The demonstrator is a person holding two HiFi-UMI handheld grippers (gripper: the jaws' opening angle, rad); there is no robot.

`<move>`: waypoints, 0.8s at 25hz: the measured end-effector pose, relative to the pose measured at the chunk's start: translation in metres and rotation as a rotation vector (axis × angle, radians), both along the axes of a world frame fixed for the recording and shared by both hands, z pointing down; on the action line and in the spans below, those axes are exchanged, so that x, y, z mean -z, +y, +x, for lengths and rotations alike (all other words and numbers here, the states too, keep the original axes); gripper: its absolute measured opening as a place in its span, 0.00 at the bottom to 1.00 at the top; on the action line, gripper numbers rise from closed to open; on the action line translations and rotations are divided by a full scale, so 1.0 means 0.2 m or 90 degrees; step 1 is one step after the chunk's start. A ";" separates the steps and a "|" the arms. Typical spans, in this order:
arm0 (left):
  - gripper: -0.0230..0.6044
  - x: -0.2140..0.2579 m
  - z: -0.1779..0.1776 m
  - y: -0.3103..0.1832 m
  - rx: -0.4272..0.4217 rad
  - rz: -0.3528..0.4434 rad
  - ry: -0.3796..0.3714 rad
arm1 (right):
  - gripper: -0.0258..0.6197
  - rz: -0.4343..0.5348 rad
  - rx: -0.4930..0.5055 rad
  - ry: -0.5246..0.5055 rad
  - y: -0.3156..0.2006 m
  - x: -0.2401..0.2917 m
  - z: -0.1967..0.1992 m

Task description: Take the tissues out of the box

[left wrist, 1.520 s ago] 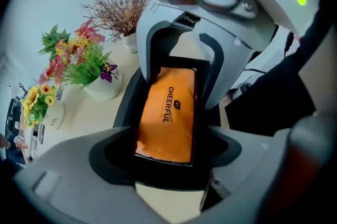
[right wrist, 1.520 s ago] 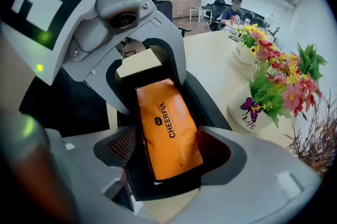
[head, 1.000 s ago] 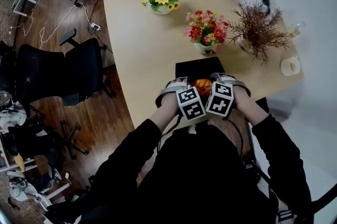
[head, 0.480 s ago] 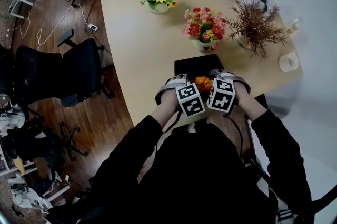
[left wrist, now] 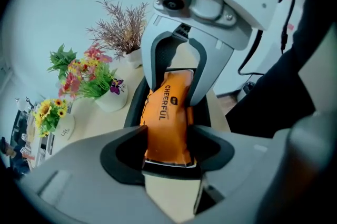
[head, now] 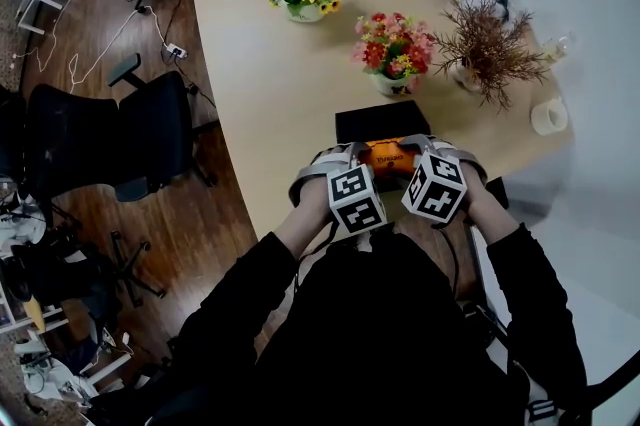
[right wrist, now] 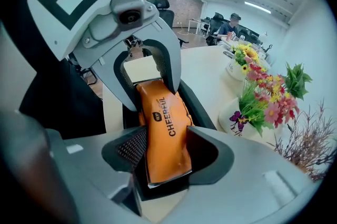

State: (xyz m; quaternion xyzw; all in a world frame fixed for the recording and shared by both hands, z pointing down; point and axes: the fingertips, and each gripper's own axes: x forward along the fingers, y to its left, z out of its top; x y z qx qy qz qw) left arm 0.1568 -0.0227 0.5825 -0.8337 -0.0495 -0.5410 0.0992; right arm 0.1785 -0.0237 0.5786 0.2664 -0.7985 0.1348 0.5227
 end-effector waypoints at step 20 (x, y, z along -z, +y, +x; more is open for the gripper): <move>0.39 0.43 -0.27 -0.03 0.055 0.032 0.084 | 0.38 0.086 0.086 -0.008 -0.02 0.46 -0.26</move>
